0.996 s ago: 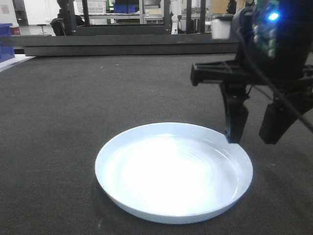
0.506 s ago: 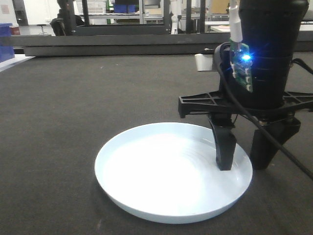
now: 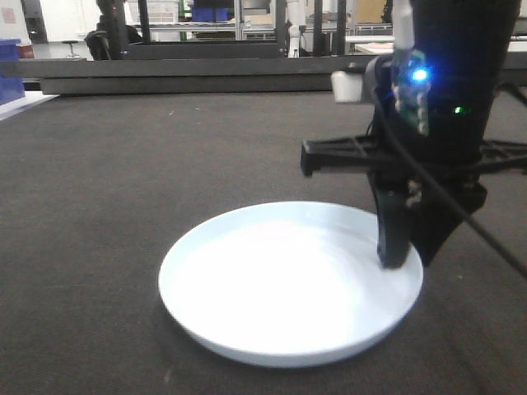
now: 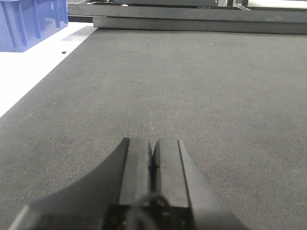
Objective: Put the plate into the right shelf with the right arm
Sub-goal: 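Close the right gripper on the plate rim, then lift the plate upward off the table with the right gripper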
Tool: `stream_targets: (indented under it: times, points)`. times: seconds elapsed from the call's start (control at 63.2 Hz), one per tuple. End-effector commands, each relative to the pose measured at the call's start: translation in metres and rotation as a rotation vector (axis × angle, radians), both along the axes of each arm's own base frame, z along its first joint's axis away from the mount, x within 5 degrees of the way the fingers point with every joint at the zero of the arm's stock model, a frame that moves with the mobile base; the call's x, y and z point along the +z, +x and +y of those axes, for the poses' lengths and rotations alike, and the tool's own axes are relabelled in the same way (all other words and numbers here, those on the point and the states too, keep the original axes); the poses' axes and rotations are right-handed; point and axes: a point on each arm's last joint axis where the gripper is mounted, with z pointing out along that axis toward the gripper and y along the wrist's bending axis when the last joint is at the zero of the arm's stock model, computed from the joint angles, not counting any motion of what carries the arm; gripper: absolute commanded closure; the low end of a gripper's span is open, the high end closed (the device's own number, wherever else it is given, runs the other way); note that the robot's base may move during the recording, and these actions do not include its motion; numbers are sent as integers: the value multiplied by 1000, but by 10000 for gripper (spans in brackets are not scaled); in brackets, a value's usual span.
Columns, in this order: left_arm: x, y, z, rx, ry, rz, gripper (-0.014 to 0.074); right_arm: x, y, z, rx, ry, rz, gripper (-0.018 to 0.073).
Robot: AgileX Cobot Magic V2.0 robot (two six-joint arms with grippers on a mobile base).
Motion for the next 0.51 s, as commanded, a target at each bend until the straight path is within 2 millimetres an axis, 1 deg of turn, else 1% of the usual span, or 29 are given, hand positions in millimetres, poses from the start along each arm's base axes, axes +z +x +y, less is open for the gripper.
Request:
stream_targets:
  times: [0.0,0.095,0.19,0.253,0.364,0.49]
  points:
    - [5,0,0,-1,-4,-77,643,40,-1,-12,2,57,-135,505]
    - [5,0,0,-1,-4,-77,643,61,-4,-23,80,76,-259,505]
    - [5,0,0,-1,-4,-77,643,78,-9,-32,175,108,-437,505]
    - [5,0,0,-1,-4,-77,643,82,-14,-40,224,110,-542,505]
    - [5,0,0,-1,-4,-77,643,94,-29,-56,262,124,-759,505]
    - [5,0,0,-1,-4,-77,643,102,-45,-81,228,116,-930,505]
